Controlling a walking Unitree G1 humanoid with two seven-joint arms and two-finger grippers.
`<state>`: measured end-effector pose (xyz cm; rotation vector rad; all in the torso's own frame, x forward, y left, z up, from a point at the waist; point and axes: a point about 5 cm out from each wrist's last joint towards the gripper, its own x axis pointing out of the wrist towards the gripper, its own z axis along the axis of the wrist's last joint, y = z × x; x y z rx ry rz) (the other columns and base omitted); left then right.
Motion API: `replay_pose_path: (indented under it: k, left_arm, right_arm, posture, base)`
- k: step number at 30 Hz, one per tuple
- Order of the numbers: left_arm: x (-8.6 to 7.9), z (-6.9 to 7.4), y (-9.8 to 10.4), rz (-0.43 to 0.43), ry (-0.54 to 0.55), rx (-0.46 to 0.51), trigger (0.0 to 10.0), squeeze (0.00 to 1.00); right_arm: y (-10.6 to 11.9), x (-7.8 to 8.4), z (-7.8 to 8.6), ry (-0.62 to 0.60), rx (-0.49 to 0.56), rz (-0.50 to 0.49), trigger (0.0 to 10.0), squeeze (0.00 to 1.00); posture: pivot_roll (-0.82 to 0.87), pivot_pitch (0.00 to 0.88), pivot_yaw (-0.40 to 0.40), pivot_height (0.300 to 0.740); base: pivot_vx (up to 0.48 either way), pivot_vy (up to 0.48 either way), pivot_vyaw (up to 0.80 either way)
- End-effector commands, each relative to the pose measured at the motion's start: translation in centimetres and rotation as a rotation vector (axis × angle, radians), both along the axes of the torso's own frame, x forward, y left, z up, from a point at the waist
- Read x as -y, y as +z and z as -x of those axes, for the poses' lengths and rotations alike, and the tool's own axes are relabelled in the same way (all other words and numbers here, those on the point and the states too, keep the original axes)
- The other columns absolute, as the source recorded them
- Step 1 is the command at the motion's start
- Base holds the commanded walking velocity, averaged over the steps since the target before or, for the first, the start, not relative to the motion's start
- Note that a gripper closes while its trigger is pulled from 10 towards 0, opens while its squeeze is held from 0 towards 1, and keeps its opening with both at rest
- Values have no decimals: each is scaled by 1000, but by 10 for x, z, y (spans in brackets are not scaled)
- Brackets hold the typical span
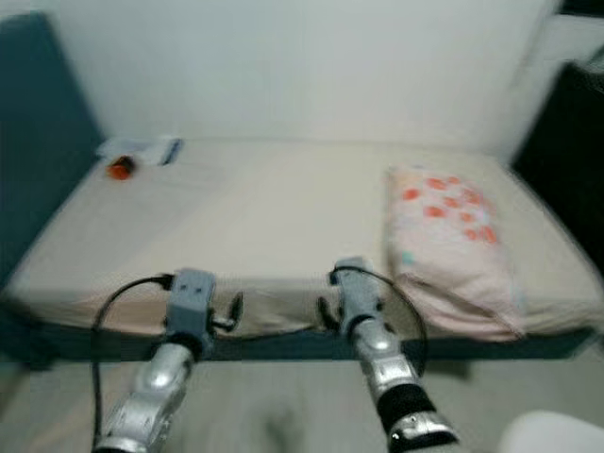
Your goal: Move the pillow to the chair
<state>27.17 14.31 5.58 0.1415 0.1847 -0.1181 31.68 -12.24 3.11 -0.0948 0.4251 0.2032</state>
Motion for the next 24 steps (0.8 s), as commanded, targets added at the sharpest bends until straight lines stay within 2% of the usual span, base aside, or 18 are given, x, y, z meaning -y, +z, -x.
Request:
replay_pose_path:
  k: [1, 17, 24]
  left_arm:
    - [2, -1, 0, -9, -15, -5, 10000, 0]
    - [3, -3, 1, -5, -8, -3, 10000, 0]
    - [3, -3, 0, -4, -3, -2, 10000, 0]
  right_arm:
    - [0, 3, 0, -18, -2, -10, 10000, 0]
    - [3, 5, -3, -19, 17, -11, 10000, 0]
    - [7, 4, -4, -21, 33, -63, 10000, 0]
  posture:
    - [72, 0, -72, 702]
    - [69, 0, -79, 702]
    - [69, 0, -82, 712]
  base:
    - [0, 0, 0]
    - [0, 0, 0]
    - [0, 0, 0]
